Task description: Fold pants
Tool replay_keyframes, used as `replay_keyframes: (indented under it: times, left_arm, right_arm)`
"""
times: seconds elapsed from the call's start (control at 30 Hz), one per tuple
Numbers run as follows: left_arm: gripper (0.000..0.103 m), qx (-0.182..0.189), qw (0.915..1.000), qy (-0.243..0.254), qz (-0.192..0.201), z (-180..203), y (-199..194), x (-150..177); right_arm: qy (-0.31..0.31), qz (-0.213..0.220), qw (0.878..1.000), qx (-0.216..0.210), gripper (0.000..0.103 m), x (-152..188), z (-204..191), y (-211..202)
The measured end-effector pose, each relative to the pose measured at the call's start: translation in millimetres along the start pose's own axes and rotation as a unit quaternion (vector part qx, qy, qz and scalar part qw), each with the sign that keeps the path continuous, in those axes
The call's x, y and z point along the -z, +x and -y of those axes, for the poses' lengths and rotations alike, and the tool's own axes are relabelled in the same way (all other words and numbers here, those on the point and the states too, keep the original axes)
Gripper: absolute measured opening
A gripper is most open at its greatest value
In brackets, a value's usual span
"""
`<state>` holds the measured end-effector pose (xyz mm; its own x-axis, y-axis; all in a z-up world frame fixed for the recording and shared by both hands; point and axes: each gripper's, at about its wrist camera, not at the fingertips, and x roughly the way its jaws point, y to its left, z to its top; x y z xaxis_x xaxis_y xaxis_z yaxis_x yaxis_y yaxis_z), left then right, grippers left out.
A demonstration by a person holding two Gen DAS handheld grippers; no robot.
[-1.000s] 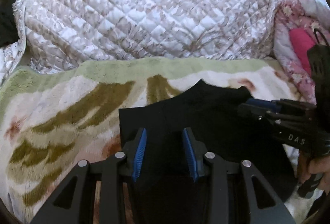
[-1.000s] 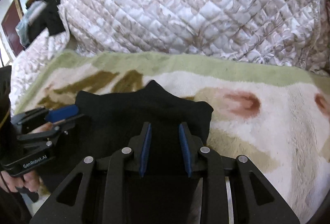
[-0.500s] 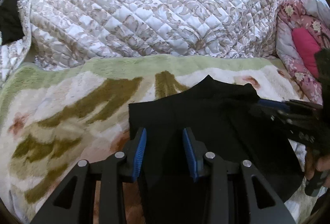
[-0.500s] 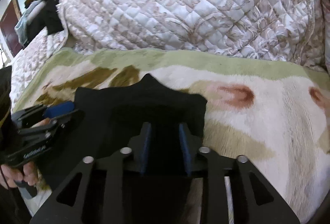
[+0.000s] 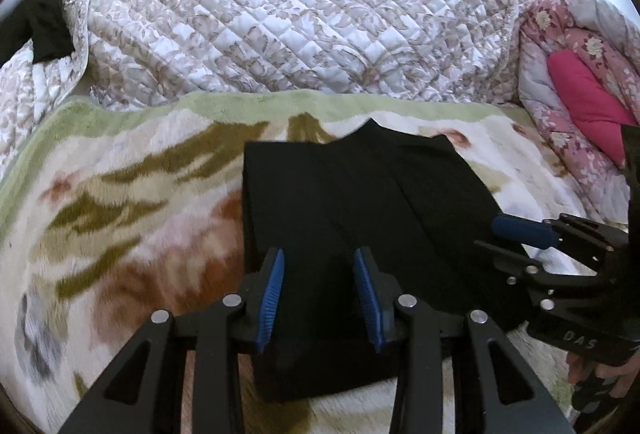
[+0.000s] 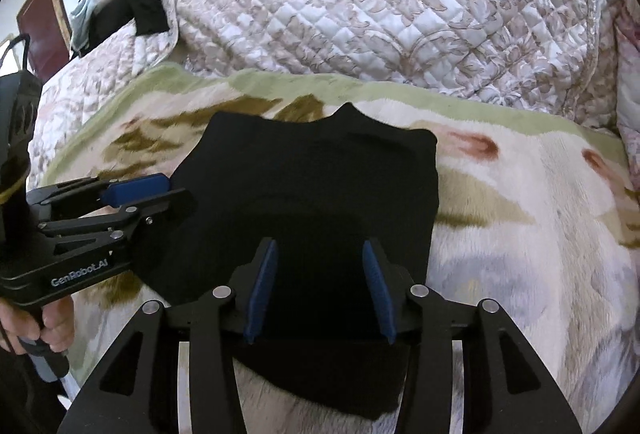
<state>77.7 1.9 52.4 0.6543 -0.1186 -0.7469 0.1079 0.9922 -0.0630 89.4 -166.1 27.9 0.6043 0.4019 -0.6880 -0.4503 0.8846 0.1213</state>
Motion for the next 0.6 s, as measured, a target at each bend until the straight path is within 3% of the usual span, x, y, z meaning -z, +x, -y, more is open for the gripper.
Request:
replay_keyframes:
  times: [0.2,0.6]
  left_arm:
    - [0.04,-0.019,0.9996,0.021,0.004,8,-6,16]
    - [0.041,-0.024,0.9996,-0.008,0.011,6,-35,38]
  right_arm:
    - [-0.011,-0.011,1.0,0.013,0.046,16,-6,-1]
    - [0.006,0.012,0.999,0.035,0.05,43,-18,-37]
